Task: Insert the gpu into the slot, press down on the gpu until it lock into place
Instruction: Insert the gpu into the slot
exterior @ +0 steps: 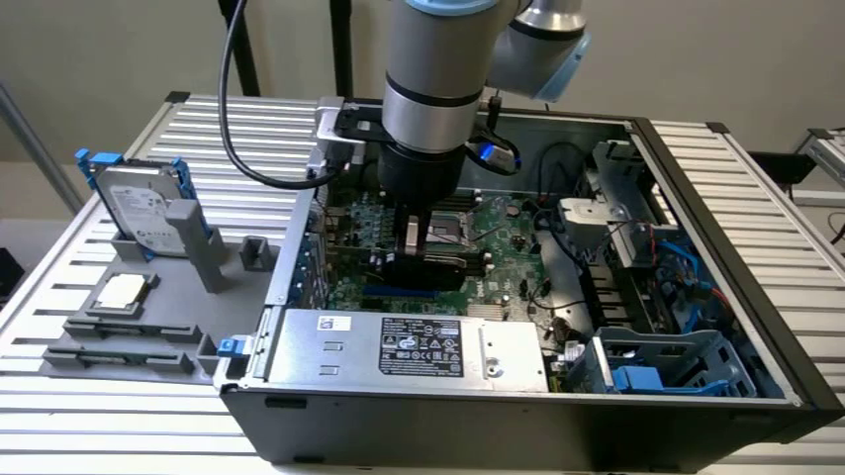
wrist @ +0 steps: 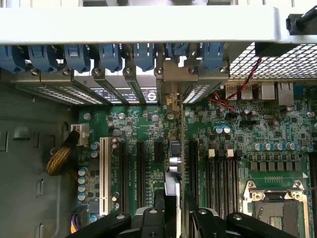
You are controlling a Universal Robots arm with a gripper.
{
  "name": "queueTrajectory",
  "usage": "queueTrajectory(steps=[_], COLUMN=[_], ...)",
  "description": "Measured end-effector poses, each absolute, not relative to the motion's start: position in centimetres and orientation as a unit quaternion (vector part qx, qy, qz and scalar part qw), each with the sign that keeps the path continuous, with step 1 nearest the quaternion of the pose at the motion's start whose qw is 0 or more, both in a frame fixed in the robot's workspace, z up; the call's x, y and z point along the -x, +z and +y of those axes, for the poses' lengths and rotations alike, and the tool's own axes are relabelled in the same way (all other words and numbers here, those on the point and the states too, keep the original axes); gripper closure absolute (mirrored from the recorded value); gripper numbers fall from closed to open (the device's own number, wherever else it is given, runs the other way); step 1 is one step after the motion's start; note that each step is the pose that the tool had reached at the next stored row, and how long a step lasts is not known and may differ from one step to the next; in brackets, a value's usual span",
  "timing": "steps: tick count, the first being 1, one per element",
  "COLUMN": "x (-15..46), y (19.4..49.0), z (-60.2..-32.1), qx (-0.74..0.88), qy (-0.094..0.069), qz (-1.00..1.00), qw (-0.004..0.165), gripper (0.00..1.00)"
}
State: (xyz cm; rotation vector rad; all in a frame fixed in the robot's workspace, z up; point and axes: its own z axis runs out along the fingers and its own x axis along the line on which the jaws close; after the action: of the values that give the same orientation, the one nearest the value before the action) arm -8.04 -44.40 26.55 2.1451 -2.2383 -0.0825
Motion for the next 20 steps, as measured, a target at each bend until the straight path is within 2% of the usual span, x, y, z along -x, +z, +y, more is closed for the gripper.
queueTrajectory(steps=[20], x=[8.04], y=[25.86], z=[-44.31], qx=[-0.691], qy=[-0.032], qz=[-0.721], qw=[0.026], gripper=[0.74])
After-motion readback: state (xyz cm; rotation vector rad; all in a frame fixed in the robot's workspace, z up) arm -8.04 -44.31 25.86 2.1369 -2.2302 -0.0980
